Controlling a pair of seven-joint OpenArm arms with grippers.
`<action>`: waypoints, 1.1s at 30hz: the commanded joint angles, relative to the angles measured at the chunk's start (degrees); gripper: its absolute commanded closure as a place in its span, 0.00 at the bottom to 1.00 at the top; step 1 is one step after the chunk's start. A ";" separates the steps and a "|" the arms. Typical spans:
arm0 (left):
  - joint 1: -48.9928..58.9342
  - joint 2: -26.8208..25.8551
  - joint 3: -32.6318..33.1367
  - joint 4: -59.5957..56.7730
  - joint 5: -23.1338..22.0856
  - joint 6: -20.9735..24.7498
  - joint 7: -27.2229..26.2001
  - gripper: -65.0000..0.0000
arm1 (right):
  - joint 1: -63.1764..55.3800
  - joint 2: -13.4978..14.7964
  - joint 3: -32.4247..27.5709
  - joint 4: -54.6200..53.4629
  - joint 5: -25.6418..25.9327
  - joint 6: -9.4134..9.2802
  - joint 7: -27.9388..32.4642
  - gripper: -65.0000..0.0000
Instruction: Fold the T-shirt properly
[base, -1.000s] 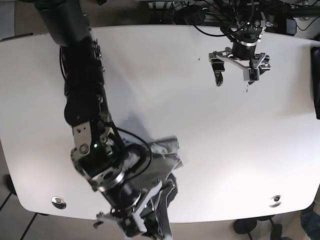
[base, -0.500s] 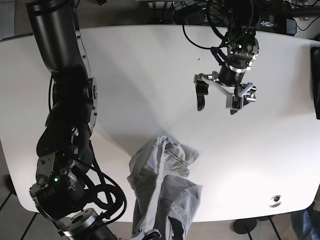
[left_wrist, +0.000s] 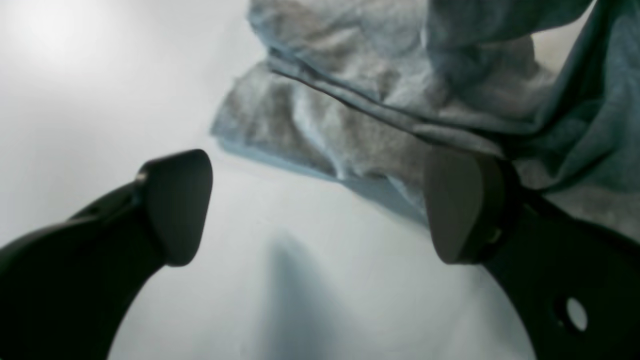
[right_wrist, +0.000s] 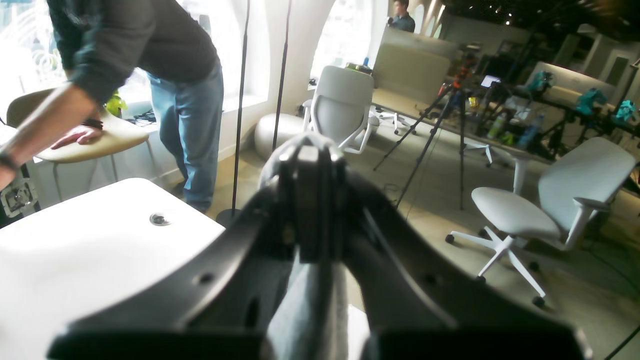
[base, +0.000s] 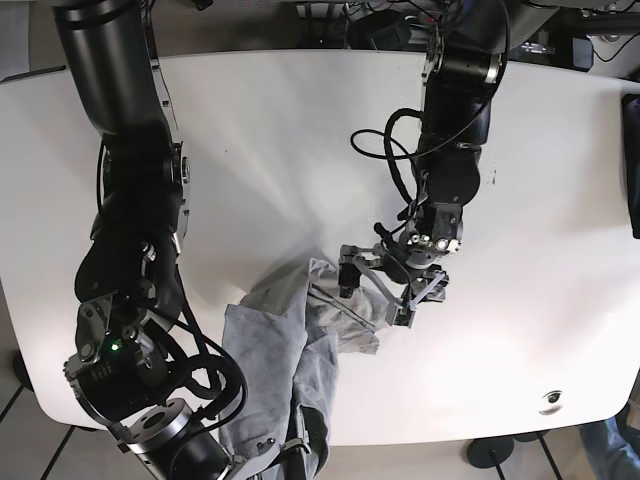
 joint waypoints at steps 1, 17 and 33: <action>-4.53 1.84 0.47 -5.77 -0.12 -0.14 -5.63 0.00 | 1.35 0.89 0.22 1.10 0.16 -0.20 2.03 0.97; -12.18 3.24 0.21 -29.06 -0.56 -0.49 -14.42 0.99 | -0.32 2.47 8.84 0.48 0.16 2.97 2.03 0.97; -14.64 -11.17 -21.68 13.58 -0.47 -7.61 12.57 1.00 | 10.76 3.26 14.20 -34.77 -9.33 1.74 16.09 0.97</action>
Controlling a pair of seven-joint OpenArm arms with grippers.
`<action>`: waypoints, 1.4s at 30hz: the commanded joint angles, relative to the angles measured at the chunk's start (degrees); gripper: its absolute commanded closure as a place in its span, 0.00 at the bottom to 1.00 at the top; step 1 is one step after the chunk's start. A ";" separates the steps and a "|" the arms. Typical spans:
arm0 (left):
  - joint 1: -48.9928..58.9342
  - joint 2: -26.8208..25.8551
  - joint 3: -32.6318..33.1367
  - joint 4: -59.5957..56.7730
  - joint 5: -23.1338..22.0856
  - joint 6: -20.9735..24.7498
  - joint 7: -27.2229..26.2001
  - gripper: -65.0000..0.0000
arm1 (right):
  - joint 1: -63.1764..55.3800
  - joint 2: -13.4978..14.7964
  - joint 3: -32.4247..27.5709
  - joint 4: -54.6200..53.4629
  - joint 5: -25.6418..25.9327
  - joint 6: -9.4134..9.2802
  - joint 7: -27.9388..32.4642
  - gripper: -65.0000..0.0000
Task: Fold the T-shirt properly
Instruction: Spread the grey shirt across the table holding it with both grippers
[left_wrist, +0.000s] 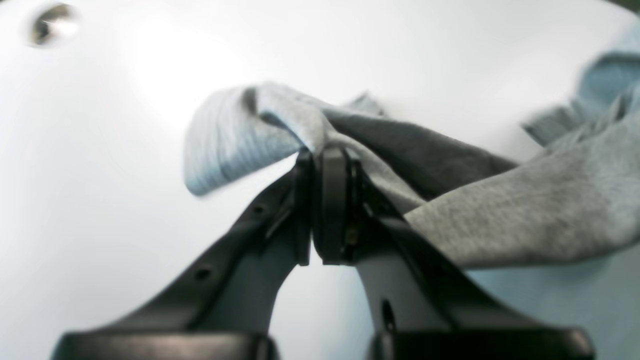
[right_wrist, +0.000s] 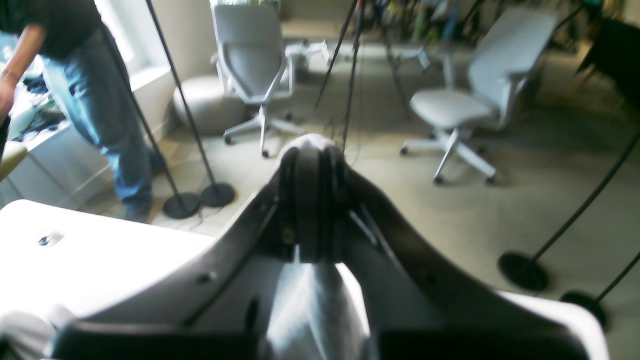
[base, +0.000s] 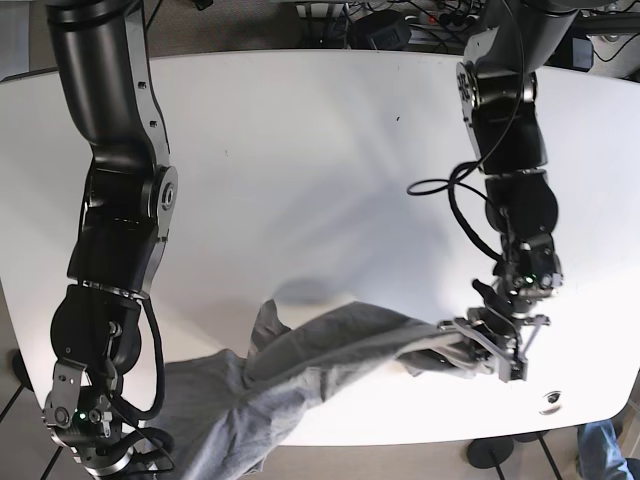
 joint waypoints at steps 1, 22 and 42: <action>-7.51 -3.31 -2.74 1.44 -0.71 -1.06 0.27 1.00 | 5.52 0.77 0.15 -2.72 0.48 -1.68 3.92 0.97; 19.92 -6.21 -15.93 14.28 -0.80 -9.23 4.92 1.00 | -37.03 3.14 11.13 20.32 1.98 -4.40 -3.11 0.97; 45.41 0.20 -20.67 33.53 -0.89 -10.11 4.92 1.00 | -57.87 3.14 4.10 14.95 30.73 -4.40 -13.66 0.35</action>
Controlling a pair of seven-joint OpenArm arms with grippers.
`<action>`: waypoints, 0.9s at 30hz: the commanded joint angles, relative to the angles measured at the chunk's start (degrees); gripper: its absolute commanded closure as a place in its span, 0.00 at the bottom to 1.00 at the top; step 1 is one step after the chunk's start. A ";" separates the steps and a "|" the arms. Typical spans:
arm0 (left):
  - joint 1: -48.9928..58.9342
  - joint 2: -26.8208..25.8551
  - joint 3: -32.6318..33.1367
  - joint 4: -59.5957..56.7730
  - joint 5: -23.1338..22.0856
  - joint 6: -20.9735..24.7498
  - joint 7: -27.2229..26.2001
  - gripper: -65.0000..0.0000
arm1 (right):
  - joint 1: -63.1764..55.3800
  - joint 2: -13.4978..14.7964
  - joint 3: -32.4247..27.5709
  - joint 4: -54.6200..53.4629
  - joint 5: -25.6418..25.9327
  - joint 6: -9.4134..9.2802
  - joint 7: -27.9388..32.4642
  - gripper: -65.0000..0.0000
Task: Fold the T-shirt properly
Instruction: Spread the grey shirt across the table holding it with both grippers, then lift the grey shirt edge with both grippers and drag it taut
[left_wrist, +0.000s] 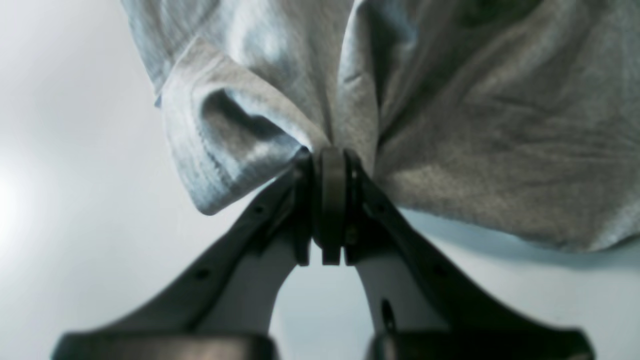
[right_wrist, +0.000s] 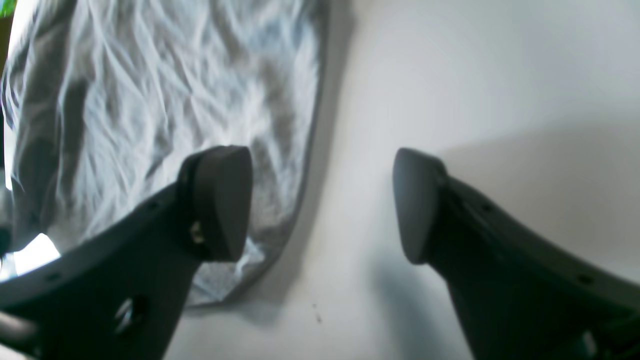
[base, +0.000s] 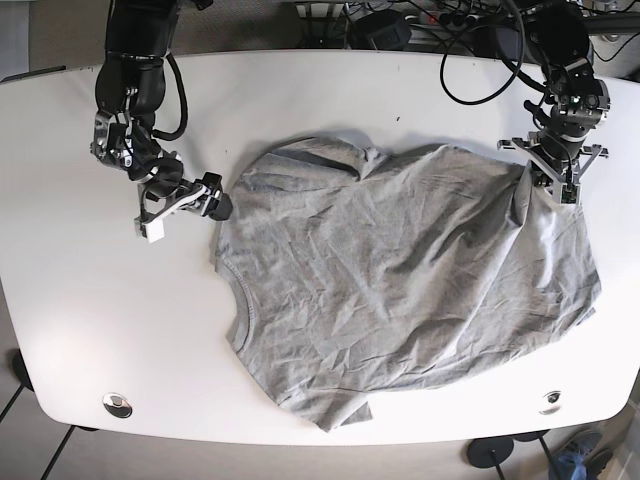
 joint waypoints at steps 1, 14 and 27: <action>-0.05 0.82 -1.75 2.92 -0.45 0.07 -1.17 1.00 | 0.86 0.54 -2.31 0.68 0.30 -0.30 0.50 0.35; -0.14 1.35 -2.63 6.52 -0.45 -6.61 -1.17 1.00 | 6.58 -3.76 -8.55 -9.08 0.21 -0.30 0.77 0.58; -0.75 3.02 -15.90 9.24 -18.47 -6.79 8.41 1.00 | -3.71 -0.95 -8.03 12.46 0.30 -0.38 3.76 0.97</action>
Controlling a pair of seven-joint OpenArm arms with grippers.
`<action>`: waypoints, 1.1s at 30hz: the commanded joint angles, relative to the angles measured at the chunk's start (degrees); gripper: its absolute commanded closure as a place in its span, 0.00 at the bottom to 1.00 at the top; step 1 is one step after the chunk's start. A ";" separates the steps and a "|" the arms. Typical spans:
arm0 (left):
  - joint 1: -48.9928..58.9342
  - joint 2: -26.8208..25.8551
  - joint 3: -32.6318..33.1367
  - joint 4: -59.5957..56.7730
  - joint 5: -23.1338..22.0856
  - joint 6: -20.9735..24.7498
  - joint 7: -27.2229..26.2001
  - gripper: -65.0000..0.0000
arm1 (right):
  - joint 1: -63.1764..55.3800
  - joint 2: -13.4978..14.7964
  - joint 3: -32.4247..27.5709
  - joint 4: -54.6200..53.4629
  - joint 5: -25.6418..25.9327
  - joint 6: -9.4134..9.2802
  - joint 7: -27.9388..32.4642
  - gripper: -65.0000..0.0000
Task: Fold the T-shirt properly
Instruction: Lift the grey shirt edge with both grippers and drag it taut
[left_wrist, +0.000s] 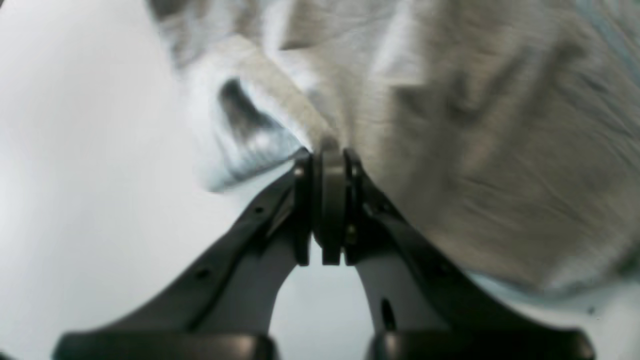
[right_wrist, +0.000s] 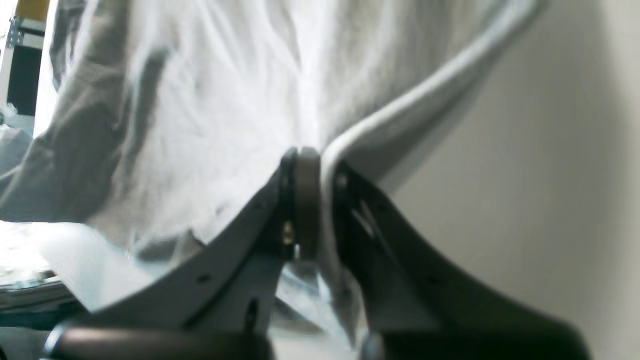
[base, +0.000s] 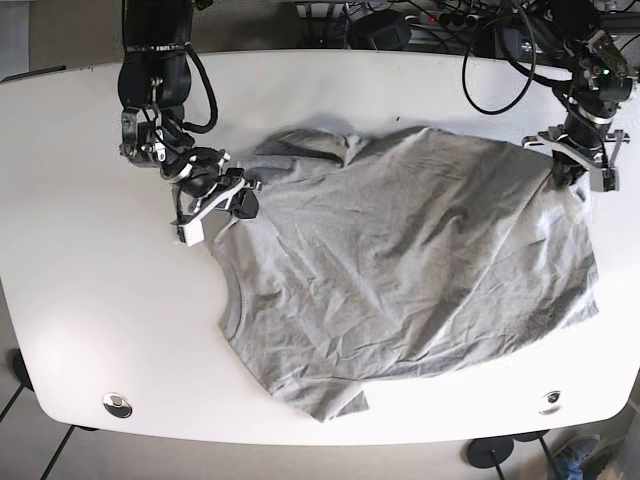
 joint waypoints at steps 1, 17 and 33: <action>0.67 -0.68 -1.24 1.51 -3.51 0.01 0.68 1.00 | -2.08 0.65 0.43 5.61 0.54 0.71 0.94 0.97; -5.92 -1.03 2.89 1.42 -4.92 -3.50 2.17 1.00 | -6.56 4.43 7.03 17.13 0.54 0.71 0.76 0.97; -60.07 -13.43 31.11 -38.05 -1.14 1.42 -2.66 1.00 | 41.88 6.36 2.28 -15.84 -6.32 0.97 1.02 0.97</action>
